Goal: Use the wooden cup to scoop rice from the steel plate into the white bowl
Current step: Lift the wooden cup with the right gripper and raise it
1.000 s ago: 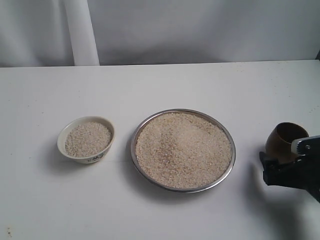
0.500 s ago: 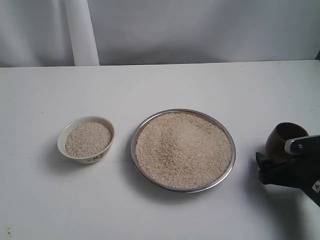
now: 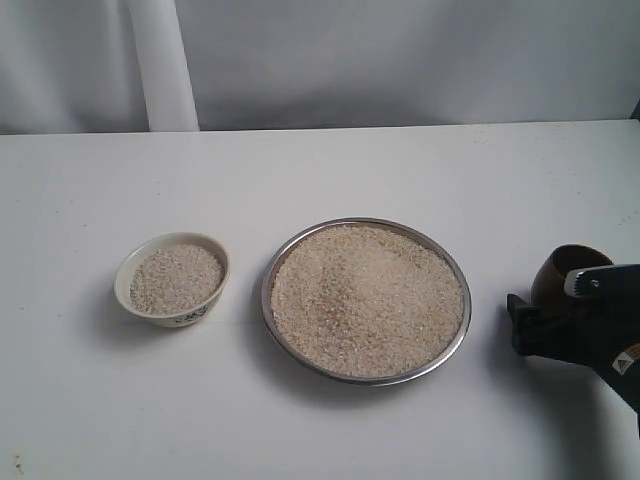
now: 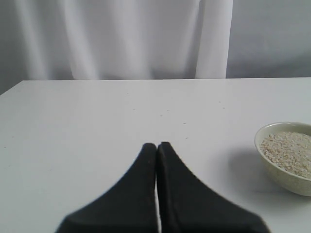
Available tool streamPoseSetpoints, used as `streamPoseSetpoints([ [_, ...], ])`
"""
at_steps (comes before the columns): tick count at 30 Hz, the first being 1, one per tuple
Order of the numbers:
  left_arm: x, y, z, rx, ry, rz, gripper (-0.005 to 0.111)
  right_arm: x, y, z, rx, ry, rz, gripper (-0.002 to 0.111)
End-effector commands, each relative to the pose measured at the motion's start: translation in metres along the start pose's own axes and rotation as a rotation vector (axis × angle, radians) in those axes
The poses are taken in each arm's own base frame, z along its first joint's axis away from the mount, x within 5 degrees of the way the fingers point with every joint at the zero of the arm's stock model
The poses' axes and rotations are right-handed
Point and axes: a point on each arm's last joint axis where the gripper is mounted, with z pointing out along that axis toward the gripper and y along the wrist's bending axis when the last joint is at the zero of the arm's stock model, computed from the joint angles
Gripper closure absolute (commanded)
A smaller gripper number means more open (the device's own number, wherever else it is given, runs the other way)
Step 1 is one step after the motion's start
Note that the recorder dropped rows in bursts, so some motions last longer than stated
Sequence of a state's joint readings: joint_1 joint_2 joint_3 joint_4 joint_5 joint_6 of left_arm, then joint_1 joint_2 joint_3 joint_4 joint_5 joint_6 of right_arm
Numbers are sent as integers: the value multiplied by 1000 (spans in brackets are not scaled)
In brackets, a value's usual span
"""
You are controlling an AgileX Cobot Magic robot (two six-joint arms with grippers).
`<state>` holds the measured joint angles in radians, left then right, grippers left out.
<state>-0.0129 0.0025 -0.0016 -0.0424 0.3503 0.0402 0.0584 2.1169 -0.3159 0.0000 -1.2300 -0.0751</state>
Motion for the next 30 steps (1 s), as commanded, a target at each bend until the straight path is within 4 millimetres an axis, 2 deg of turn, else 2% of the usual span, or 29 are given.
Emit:
streamPoseSetpoints([
  [1, 0, 0, 0, 2, -7, -3, 107, 0, -1, 3, 9, 5, 3, 3],
  [8, 0, 0, 0, 2, -7, -3, 107, -4, -7, 8, 73, -15, 51, 3],
  [20, 0, 0, 0, 2, -7, -3, 107, -4, -7, 9, 77, -19, 93, 3],
  [22, 0, 0, 0, 2, -7, -3, 107, -12, -8, 17, 80, -54, 96, 3],
  [24, 0, 0, 0, 2, -7, -3, 107, -13, -7, 26, 70, -9, 98, 3],
  [30, 0, 0, 0, 2, -7, -3, 107, -14, -7, 27, 64, -13, 91, 3],
])
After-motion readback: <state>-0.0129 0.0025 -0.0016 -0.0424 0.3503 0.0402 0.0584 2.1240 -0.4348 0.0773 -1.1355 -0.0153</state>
